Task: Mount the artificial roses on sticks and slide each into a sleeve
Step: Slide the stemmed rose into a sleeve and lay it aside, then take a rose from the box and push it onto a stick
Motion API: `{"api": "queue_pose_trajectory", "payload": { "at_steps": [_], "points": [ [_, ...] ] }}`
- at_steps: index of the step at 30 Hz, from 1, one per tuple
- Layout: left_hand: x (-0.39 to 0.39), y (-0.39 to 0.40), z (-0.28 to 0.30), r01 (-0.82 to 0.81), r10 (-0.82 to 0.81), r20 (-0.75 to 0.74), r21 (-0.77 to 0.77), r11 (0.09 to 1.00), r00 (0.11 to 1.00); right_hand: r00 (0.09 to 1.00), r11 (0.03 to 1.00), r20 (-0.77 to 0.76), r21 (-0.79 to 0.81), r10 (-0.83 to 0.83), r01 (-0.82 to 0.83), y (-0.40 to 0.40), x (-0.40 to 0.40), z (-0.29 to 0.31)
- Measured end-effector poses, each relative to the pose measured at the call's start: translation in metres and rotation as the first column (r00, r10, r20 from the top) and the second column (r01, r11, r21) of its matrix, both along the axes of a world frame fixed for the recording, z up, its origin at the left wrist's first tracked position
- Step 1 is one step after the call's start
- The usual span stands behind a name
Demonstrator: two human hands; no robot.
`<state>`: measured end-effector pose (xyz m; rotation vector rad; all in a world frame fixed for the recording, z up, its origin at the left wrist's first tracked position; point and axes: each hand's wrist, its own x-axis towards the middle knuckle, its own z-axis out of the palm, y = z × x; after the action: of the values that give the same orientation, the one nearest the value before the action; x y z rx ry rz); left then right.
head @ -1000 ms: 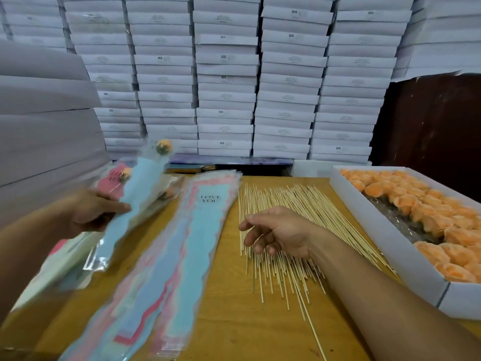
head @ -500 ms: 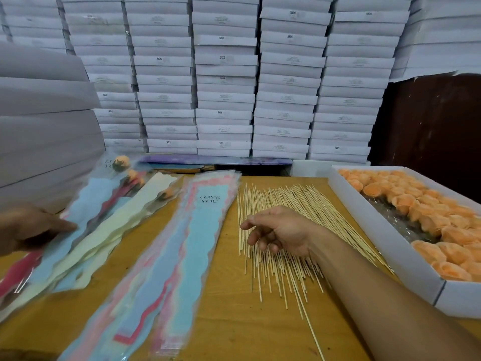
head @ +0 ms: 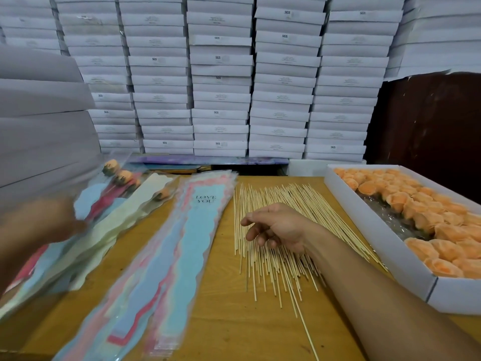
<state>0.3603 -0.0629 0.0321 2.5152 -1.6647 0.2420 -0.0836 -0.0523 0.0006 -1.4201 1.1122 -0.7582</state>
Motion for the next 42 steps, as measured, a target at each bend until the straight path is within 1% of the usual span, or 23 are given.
{"api": "queue_pose_trajectory", "payload": {
  "at_steps": [1, 2, 4, 6, 8, 10, 12, 15, 17, 20, 24, 26, 28, 30, 33, 38, 42],
  "points": [
    [-0.021, 0.003, 0.002, 0.016, -0.015, 0.054, -0.014, 1.000, 0.998, 1.000, 1.000, 0.000, -0.003, -0.007, 0.007, 0.000, 0.000, 0.000],
    [-0.044, 0.006, 0.001, 0.072, -0.068, 0.054, -0.070, 0.995, 0.996, 1.000, 1.000, 0.001, -0.006, -0.015, 0.015, 0.000, 0.000, 0.000],
    [-0.097, 0.013, -0.001, 0.197, -0.194, 0.040, -0.109, 0.974, 0.980, 0.999, 0.999, 0.003, -0.016, -0.038, 0.038, 0.000, -0.001, 0.000],
    [-0.146, 0.013, -0.009, 0.300, -0.309, -0.069, -0.117, 0.947, 0.949, 0.997, 0.997, 0.002, -0.032, -0.076, 0.076, 0.000, -0.001, 0.001],
    [-0.194, 0.011, -0.017, 0.398, -0.413, -0.124, -0.133, 0.908, 0.902, 0.992, 0.990, 0.006, -0.048, -0.130, 0.130, -0.002, -0.002, 0.001],
    [-0.237, 0.009, -0.026, 0.452, -0.472, -0.185, -0.139, 0.881, 0.862, 0.981, 0.979, 0.004, -0.076, -0.192, 0.191, -0.003, -0.004, 0.001],
    [-0.273, 0.008, -0.035, 0.468, -0.492, -0.249, -0.149, 0.871, 0.835, 0.967, 0.962, 0.012, -0.103, -0.254, 0.253, -0.006, -0.006, 0.001],
    [-0.314, 0.008, -0.042, 0.492, -0.515, -0.264, -0.151, 0.857, 0.815, 0.937, 0.929, 0.041, -0.124, -0.346, 0.348, -0.009, -0.011, 0.000],
    [-0.333, 0.010, -0.043, 0.508, -0.541, -0.289, -0.184, 0.841, 0.790, 0.919, 0.910, 0.047, -0.131, -0.391, 0.394, -0.010, -0.012, 0.000],
    [-0.349, 0.015, -0.046, 0.512, -0.579, -0.311, -0.274, 0.814, 0.754, 0.901, 0.889, 0.030, -0.149, -0.433, 0.432, -0.012, -0.014, -0.001],
    [-0.347, 0.015, -0.056, 0.504, -0.594, -0.324, -0.321, 0.801, 0.737, 0.895, 0.884, 0.013, -0.148, -0.446, 0.443, -0.016, -0.016, -0.003],
    [-0.343, 0.012, -0.060, 0.482, -0.582, -0.341, -0.337, 0.809, 0.738, 0.894, 0.883, -0.042, -0.186, -0.446, 0.432, -0.016, -0.016, -0.004],
    [-0.341, 0.010, -0.062, 0.465, -0.571, -0.340, -0.345, 0.815, 0.747, 0.865, 0.862, -0.164, -0.288, -0.474, 0.417, -0.015, -0.017, -0.005],
    [-0.341, 0.008, -0.064, 0.456, -0.566, -0.325, -0.358, 0.815, 0.758, 0.783, 0.821, -0.322, -0.425, -0.532, 0.382, -0.017, -0.022, -0.001],
    [-0.342, 0.008, -0.064, 0.459, -0.576, -0.301, -0.379, 0.804, 0.760, 0.628, 0.751, -0.447, -0.545, -0.637, 0.374, -0.026, -0.043, 0.016],
    [-0.343, 0.012, -0.062, 0.473, -0.585, -0.328, -0.362, 0.803, 0.742, 0.335, 0.708, -0.625, -0.608, -0.705, 0.359, -0.034, -0.102, 0.053],
    [-0.344, 0.014, -0.062, 0.488, -0.595, -0.347, -0.351, 0.799, 0.725, 0.125, 0.663, -0.686, -0.614, -0.717, 0.429, -0.034, -0.152, 0.064]
  ]
}}
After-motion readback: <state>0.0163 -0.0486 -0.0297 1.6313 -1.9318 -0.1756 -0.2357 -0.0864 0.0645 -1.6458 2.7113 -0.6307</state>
